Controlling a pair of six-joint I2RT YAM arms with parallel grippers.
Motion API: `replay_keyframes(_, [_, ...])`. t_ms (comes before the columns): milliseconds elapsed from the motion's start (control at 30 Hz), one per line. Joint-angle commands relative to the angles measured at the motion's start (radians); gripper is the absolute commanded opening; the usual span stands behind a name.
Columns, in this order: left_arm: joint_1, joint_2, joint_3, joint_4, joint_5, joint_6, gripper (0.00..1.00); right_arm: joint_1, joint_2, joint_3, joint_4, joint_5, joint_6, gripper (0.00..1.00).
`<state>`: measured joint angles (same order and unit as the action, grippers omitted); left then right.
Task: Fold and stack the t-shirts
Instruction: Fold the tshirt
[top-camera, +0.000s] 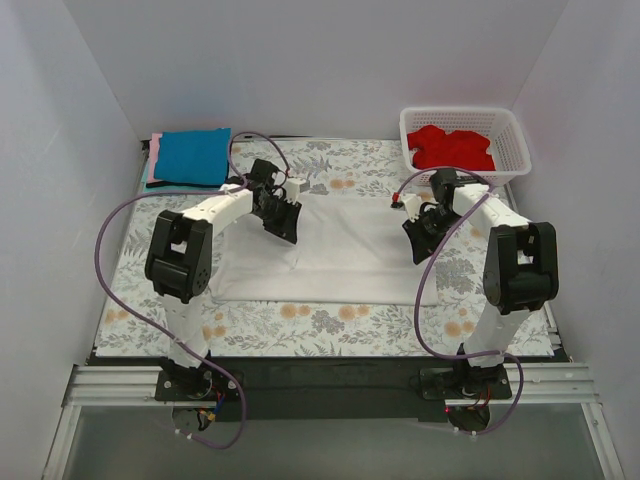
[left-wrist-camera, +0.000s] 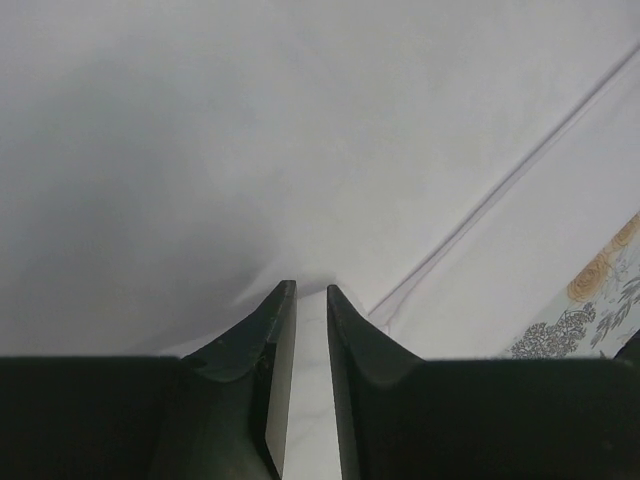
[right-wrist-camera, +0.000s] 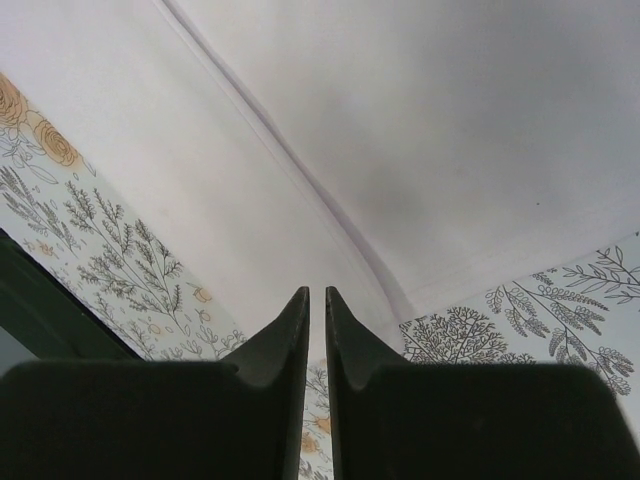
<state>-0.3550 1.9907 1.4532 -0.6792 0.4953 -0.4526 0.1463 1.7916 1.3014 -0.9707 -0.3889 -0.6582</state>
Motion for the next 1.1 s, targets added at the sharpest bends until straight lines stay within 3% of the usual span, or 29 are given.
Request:
replay_keyframes(0, [0.023, -0.165, -0.017, -0.036, 0.006, 0.005, 0.19, 0.012, -0.04, -0.005, -0.022, -0.031, 0.008, 0.17])
replay_keyframes(200, [0.172, -0.32, -0.192, -0.106, 0.0, 0.04, 0.2, 0.047, -0.072, -0.122, 0.013, -0.018, -0.008, 0.17])
replay_keyframes(367, [0.292, -0.36, -0.341, -0.134, -0.029, 0.103, 0.19, 0.059, -0.043, -0.204, 0.073, 0.033, -0.017, 0.16])
replay_keyframes(633, [0.303, -0.464, -0.641, -0.08, -0.101, 0.16, 0.18, 0.071, -0.067, -0.364, 0.15, 0.108, -0.034, 0.15])
replay_keyframes(767, [0.301, -0.53, -0.712, -0.114, -0.115, 0.189, 0.16, 0.11, -0.127, -0.454, 0.144, 0.116, -0.038, 0.15])
replay_keyframes(867, [0.301, -0.587, -0.7, -0.176, -0.126, 0.23, 0.14, 0.128, -0.19, -0.472, 0.092, 0.134, -0.057, 0.15])
replay_keyframes(933, [0.301, -0.616, -0.674, -0.204, -0.123, 0.245, 0.15, 0.128, -0.211, -0.409, 0.029, 0.058, -0.072, 0.16])
replay_keyframes(1033, [0.301, -0.597, -0.553, -0.247, -0.063, 0.27, 0.22, 0.124, -0.216, -0.273, -0.083, -0.008, -0.1, 0.22])
replay_keyframes(1067, [0.301, -0.578, -0.512, -0.262, -0.037, 0.272, 0.27, 0.112, -0.213, -0.234, -0.088, -0.007, -0.1, 0.28])
